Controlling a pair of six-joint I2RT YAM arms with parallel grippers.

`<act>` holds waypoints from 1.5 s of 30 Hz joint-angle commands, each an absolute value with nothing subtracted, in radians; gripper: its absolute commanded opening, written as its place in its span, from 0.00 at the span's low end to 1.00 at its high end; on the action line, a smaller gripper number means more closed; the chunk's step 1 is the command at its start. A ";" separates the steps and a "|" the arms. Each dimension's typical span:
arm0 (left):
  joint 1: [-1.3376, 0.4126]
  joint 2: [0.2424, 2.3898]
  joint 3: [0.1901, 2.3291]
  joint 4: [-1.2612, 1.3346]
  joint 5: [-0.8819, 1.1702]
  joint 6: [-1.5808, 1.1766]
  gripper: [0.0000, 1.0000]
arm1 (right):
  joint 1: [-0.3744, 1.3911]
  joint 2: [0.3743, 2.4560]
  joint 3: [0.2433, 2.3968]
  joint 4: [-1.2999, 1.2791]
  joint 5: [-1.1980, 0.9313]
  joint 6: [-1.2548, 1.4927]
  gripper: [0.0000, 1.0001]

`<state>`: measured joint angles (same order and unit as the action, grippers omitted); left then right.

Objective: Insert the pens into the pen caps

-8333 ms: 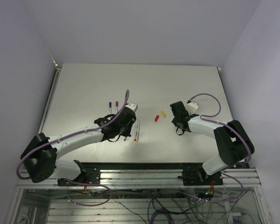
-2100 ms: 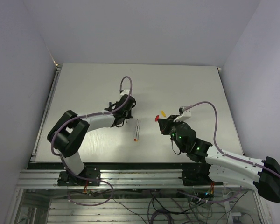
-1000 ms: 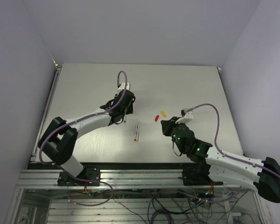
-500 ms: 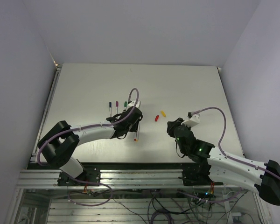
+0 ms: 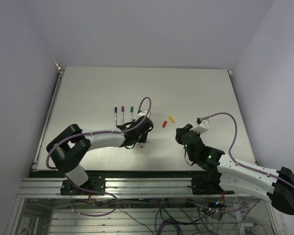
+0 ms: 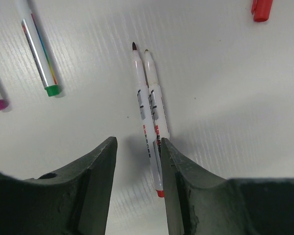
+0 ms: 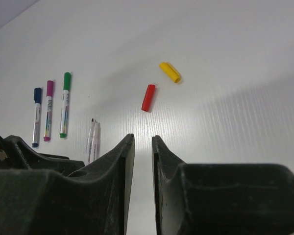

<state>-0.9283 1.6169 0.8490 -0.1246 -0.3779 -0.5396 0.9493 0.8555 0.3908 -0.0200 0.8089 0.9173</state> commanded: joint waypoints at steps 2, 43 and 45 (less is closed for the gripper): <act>-0.944 1.642 0.865 -0.139 -0.390 -0.557 0.51 | 0.946 0.868 0.408 0.000 0.836 0.921 0.20; -0.953 1.612 0.868 -0.255 -0.492 -0.535 0.07 | 0.878 1.200 0.699 -0.293 0.855 1.001 0.20; -0.953 1.554 0.856 -0.255 -0.497 -0.538 0.07 | 0.837 1.232 0.714 -0.284 0.795 0.983 0.20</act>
<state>-0.9508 1.6558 0.8707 -0.2276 -0.4747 -0.5385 0.8936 1.1809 0.6708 -0.2329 0.8471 0.9806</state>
